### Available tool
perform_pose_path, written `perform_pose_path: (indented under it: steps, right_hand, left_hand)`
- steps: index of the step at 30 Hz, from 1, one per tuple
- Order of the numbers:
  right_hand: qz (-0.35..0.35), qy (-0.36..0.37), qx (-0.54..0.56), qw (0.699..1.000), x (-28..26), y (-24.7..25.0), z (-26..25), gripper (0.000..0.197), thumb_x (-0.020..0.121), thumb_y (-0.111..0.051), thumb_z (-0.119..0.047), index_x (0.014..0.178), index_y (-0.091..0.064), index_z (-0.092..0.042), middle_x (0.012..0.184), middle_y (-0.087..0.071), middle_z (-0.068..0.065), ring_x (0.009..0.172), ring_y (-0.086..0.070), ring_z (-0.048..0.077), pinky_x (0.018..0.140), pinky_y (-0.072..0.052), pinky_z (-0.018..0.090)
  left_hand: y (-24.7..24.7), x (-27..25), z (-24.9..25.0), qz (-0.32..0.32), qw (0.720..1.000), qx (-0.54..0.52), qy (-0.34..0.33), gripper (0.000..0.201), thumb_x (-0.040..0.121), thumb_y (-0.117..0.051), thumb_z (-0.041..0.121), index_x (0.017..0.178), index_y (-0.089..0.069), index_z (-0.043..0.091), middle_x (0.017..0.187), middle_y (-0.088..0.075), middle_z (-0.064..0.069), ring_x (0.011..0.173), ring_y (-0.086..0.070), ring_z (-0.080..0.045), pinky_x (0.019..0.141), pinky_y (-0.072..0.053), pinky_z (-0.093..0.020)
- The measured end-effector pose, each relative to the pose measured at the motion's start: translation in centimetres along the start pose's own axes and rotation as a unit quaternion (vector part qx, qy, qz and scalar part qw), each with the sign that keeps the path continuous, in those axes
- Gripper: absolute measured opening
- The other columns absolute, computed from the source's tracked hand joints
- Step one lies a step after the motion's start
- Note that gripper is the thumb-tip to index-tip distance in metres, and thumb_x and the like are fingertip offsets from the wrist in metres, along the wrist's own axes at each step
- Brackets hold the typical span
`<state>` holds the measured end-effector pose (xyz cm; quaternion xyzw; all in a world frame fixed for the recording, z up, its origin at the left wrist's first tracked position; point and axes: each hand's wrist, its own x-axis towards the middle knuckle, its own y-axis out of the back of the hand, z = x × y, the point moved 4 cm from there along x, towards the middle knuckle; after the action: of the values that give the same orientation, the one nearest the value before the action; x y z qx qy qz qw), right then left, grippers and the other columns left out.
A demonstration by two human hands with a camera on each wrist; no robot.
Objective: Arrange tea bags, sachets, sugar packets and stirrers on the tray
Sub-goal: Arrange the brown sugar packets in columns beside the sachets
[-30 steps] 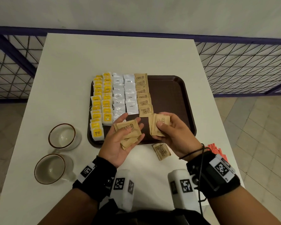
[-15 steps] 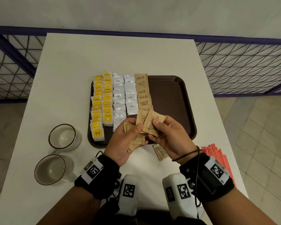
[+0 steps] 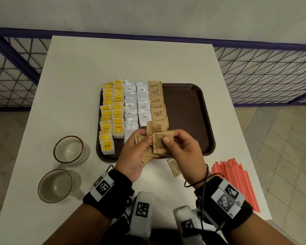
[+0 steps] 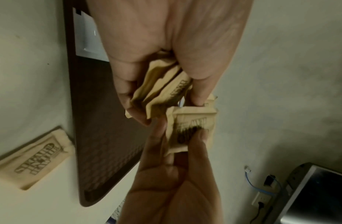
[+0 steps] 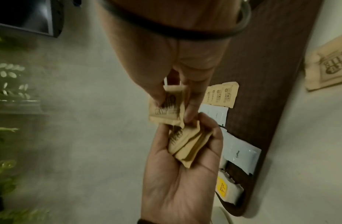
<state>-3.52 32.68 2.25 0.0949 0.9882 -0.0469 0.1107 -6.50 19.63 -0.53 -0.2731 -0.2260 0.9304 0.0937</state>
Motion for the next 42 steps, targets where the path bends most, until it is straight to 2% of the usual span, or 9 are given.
perform_pose_path:
  steps: [3,7,10,13,18,21,26,30,42]
  right_hand:
    - [0.004,0.006,-0.016,1.0,0.2,0.2,0.0,0.01,0.086,-0.06,-0.006,0.092,-0.063,0.002,0.085,-0.07,0.015,0.077,-0.068,0.027,0.072,-0.059,0.045]
    - [-0.136,-0.052,-0.068,0.987,1.5,1.1,-1.5,0.009,0.084,-0.062,-0.005,0.091,-0.065,-0.001,0.082,-0.071,0.007,0.075,-0.069,0.018,0.07,-0.059,0.03]
    - [-0.27,-0.08,-0.171,0.944,2.1,1.2,-2.3,0.01,0.083,-0.064,-0.009,0.091,-0.067,-0.004,0.083,-0.071,0.006,0.076,-0.068,0.015,0.073,-0.057,0.026]
    - [-0.344,-0.047,-0.296,0.89,2.5,0.7,-2.5,0.011,0.085,-0.065,-0.018,0.091,-0.07,-0.01,0.091,-0.069,0.012,0.081,-0.066,0.025,0.077,-0.056,0.036]
    - [-0.312,0.061,-0.337,0.886,2.5,-0.6,-2.4,0.008,0.084,-0.067,-0.013,0.084,-0.069,-0.005,0.091,-0.055,-0.017,0.082,-0.056,-0.006,0.076,-0.045,0.012]
    - [-0.264,0.118,-0.365,0.885,2.2,-1.2,-1.8,0.01,0.08,-0.071,-0.019,0.086,-0.067,-0.011,0.093,-0.053,-0.032,0.094,-0.05,-0.005,0.09,-0.044,0.033]
    - [-0.218,0.144,-0.417,0.87,0.6,-1.5,-1.1,0.065,0.069,-0.069,-0.056,0.125,-0.046,-0.035,0.122,-0.052,-0.014,0.119,-0.044,0.013,0.101,-0.035,0.044]
    - [-0.237,0.133,-0.506,0.819,-0.9,-2.1,0.4,0.102,0.063,-0.077,-0.052,0.145,-0.021,-0.027,0.139,-0.036,-0.008,0.13,-0.027,0.009,0.105,-0.019,0.034]
    - [-0.228,0.211,-0.551,0.775,-1.1,-3.2,2.5,0.06,0.072,-0.062,-0.018,0.129,-0.043,-0.019,0.123,-0.051,-0.004,0.117,-0.046,0.016,0.104,-0.02,0.043]
  left_hand:
    - [0.1,-0.4,-0.6,-0.031,0.999,0.016,0.035,0.011,0.092,-0.052,0.018,0.098,-0.056,0.01,0.089,-0.067,-0.011,0.08,-0.064,-0.025,0.067,-0.056,-0.038]
    - [0.8,-0.7,-1.0,-0.089,0.988,-0.036,0.124,0.049,0.08,-0.047,0.048,0.112,-0.059,0.013,0.103,-0.069,-0.011,0.087,-0.067,-0.022,0.071,-0.056,-0.038]
    - [0.8,-0.9,-1.4,-0.094,0.975,-0.092,0.181,0.058,0.074,-0.036,0.063,0.106,-0.063,0.022,0.104,-0.07,-0.01,0.09,-0.069,-0.027,0.072,-0.057,-0.042]
    - [0.1,-1.0,-1.8,-0.114,0.965,-0.113,0.206,0.062,0.073,-0.033,0.067,0.112,-0.061,0.028,0.108,-0.068,-0.008,0.092,-0.068,-0.03,0.074,-0.057,-0.046]
    - [-0.4,-1.2,-1.9,-0.166,0.95,-0.167,0.203,0.074,0.073,-0.045,0.071,0.136,-0.043,0.033,0.136,-0.054,-0.007,0.11,-0.061,-0.033,0.095,-0.042,-0.06]
    - [-0.4,-1.3,-2.2,-0.178,0.947,-0.185,0.194,0.074,0.073,-0.051,0.065,0.139,-0.039,0.035,0.141,-0.048,-0.008,0.114,-0.059,-0.03,0.095,-0.045,-0.058]
    - [-0.2,-0.9,-2.1,-0.128,0.959,-0.187,0.172,0.076,0.072,-0.041,0.071,0.131,-0.049,0.023,0.121,-0.063,-0.013,0.105,-0.065,-0.026,0.077,-0.056,-0.043]
    - [0.1,-0.5,-2.1,-0.089,0.964,-0.191,0.159,0.072,0.071,-0.031,0.07,0.127,-0.052,0.031,0.12,-0.065,-0.012,0.104,-0.066,-0.029,0.074,-0.057,-0.043]
    - [0.8,-0.6,-2.7,-0.061,0.982,-0.077,0.163,0.088,0.061,-0.038,0.074,0.136,-0.043,0.028,0.137,-0.051,-0.008,0.121,-0.054,-0.028,0.098,-0.044,-0.049]
